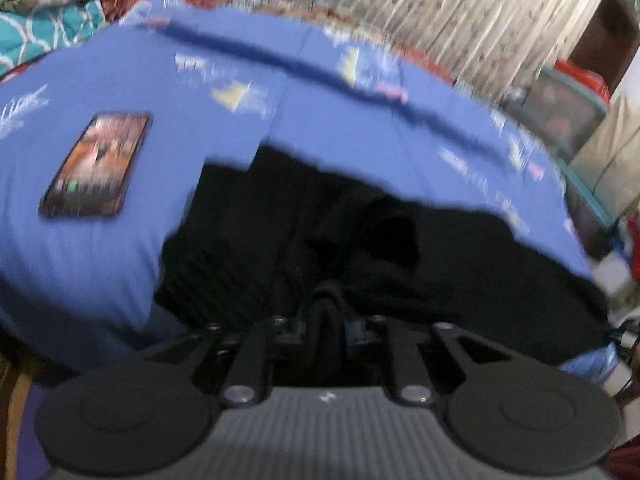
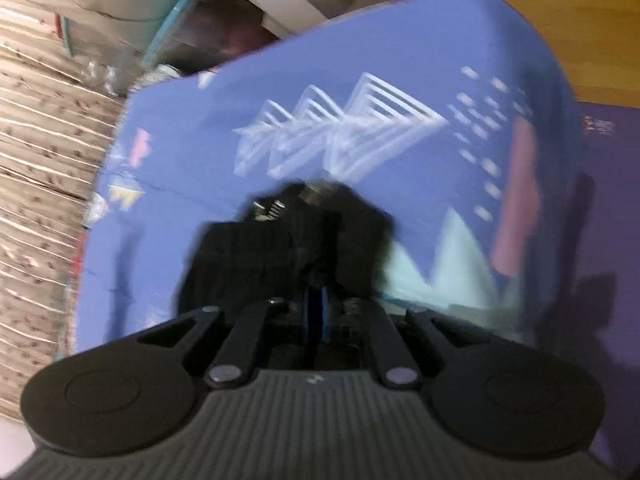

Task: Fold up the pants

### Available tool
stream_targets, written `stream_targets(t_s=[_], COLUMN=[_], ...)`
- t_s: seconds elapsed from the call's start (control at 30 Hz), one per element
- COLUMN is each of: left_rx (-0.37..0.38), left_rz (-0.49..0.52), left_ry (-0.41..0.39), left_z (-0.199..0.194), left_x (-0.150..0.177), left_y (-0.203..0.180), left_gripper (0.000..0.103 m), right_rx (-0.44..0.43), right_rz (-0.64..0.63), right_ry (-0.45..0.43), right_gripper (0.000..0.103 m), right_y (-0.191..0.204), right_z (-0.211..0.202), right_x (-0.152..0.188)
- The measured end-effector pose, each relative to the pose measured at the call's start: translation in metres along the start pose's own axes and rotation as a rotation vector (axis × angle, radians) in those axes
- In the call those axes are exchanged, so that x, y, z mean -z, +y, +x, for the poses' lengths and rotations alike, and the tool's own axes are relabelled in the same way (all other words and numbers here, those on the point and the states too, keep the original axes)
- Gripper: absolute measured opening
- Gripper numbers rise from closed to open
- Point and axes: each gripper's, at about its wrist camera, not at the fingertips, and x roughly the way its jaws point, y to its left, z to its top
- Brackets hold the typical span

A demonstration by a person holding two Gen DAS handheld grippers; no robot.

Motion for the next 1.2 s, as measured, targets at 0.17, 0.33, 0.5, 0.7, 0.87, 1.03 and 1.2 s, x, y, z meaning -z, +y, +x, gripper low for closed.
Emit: stream_targets(t_s=[0.17, 0.33, 0.5, 0.7, 0.87, 1.03, 1.2], left_rx=[0.023, 0.068, 0.048, 0.148, 0.177, 0.156, -0.094], left_rz=[0.008, -0.136, -0.229, -0.218, -0.067, -0.064, -0.005], left_ry=[-0.031, -0.184, -0.263, 0.112, 0.037, -0.254, -0.039], left_z=[-0.038, -0.092, -0.07, 0.065, 0.081, 0.014, 0.073], left_x=[0.02, 0.012, -0.048, -0.089, -0.114, -0.156, -0.135], left_y=[0.006, 0.041, 0.079, 0.085, 0.052, 0.07, 0.08], left_gripper=[0.049, 0.062, 0.085, 0.1, 0.04, 0.039, 0.069], right_rx=[0.043, 0.004, -0.133, -0.189, -0.124, -0.104, -0.056], right_rz=[0.028, -0.051, -0.276, -0.506, -0.621, -0.628, -0.579], right_ry=[-0.139, -0.279, -0.167, 0.034, 0.1, 0.089, 0.173], right_gripper=[0.046, 0.055, 0.055, 0.055, 0.055, 0.055, 0.055], right_y=[0.002, 0.011, 0.07, 0.125, 0.144, 0.156, 0.134], right_z=[-0.037, -0.083, -0.086, -0.065, -0.052, -0.046, -0.017], right_x=[0.009, 0.011, 0.065, 0.163, 0.205, 0.209, 0.212])
